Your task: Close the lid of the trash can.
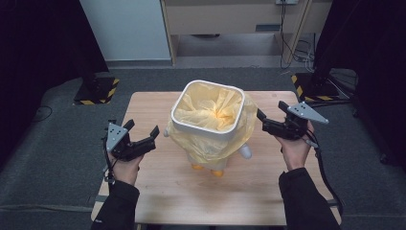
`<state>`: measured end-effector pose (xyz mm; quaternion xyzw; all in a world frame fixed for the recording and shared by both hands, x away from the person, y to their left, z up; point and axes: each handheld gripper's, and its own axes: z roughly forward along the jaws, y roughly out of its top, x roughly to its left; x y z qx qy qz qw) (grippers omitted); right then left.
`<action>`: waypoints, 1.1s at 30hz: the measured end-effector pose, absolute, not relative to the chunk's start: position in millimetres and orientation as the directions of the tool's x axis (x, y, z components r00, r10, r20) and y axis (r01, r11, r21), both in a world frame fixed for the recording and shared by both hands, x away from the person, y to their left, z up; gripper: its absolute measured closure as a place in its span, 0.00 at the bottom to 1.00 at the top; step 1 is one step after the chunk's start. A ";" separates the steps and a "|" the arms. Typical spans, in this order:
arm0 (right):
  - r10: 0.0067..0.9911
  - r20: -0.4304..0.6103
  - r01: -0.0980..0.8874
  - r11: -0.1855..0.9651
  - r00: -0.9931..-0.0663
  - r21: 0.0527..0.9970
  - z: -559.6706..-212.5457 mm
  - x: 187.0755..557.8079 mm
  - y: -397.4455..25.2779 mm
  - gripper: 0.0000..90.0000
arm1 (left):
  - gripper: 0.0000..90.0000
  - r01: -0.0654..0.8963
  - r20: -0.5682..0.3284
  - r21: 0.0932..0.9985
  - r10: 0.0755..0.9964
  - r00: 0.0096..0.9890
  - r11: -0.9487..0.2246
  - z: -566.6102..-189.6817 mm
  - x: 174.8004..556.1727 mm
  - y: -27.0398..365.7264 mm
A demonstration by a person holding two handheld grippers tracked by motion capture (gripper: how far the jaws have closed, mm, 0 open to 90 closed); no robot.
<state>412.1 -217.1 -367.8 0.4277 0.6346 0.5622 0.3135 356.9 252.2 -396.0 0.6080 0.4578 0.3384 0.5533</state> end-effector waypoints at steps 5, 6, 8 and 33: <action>0.893 0.088 0.227 0.017 -0.442 0.974 -385.7 408.5 -220.4 0.14 | 0.05 0.225 -0.080 0.974 0.933 0.350 -0.001 -410.7 354.2 256.1; 0.891 0.089 0.234 0.021 -0.445 0.972 -389.8 407.1 -220.9 0.14 | 0.05 0.234 -0.076 0.972 0.933 0.351 -0.009 -414.1 353.3 256.9; 0.885 0.095 0.251 0.025 -0.455 0.968 -398.8 404.1 -222.1 0.14 | 0.05 0.252 -0.072 0.967 0.935 0.348 -0.020 -421.1 351.3 258.2; 0.846 0.117 0.436 0.145 -0.520 0.888 -459.8 385.2 -245.3 0.11 | 0.05 0.501 -0.008 0.840 0.917 0.399 -0.210 -493.3 345.4 282.2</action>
